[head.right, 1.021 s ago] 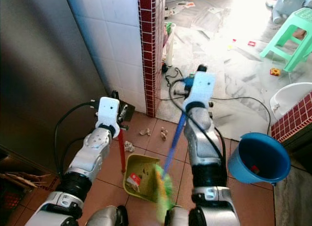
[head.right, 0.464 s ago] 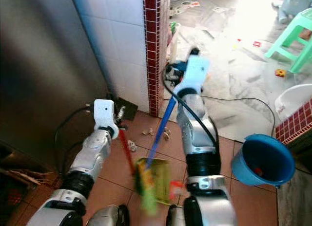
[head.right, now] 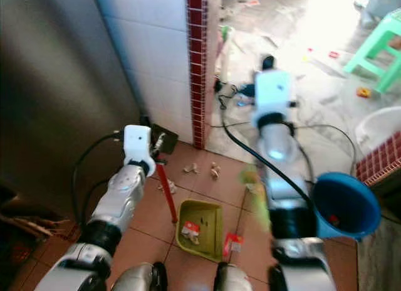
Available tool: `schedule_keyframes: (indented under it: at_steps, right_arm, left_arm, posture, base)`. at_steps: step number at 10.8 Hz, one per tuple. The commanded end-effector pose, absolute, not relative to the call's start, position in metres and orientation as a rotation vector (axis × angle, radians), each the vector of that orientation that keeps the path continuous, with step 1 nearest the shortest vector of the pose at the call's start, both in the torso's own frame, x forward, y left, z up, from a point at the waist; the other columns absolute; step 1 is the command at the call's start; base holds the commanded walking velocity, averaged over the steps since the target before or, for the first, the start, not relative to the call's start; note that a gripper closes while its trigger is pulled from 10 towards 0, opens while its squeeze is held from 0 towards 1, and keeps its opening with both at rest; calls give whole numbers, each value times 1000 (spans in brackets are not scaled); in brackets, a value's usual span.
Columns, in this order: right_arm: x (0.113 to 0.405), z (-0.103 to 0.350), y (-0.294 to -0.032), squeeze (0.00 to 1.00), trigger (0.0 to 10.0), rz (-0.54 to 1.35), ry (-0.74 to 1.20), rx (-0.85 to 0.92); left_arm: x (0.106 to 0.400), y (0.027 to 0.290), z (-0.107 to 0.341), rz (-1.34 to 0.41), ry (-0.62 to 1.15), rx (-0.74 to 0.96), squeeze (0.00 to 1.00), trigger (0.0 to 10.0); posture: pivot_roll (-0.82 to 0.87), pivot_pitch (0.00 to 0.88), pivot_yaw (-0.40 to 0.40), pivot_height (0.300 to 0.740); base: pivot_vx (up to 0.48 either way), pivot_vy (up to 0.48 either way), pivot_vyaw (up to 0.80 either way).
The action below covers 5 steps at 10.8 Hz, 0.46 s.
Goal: Sweep floor
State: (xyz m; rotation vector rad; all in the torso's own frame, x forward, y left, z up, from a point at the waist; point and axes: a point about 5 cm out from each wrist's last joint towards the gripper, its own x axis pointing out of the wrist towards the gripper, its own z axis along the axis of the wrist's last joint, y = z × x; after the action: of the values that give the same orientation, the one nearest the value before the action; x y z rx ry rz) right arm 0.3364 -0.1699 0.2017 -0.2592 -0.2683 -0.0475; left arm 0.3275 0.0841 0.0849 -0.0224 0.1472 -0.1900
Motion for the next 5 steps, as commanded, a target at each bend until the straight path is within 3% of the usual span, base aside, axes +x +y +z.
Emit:
schedule_keyframes:
  at_steps: [1,5]
  right_arm:
    - [334,207,-169,0,10000,-65,-284,-262]
    - [330,171,-172,0,10000,-110,-62,-222]
  left_arm:
    - [329,87,94,-194,109,3,0,10000]
    - [313,105,84,-221,165,167,0,10000]
  posture:
    - [-91,114,46,740]
    - [-78,120,46,740]
  base:
    - [0,0,0]
    - [0,0,0]
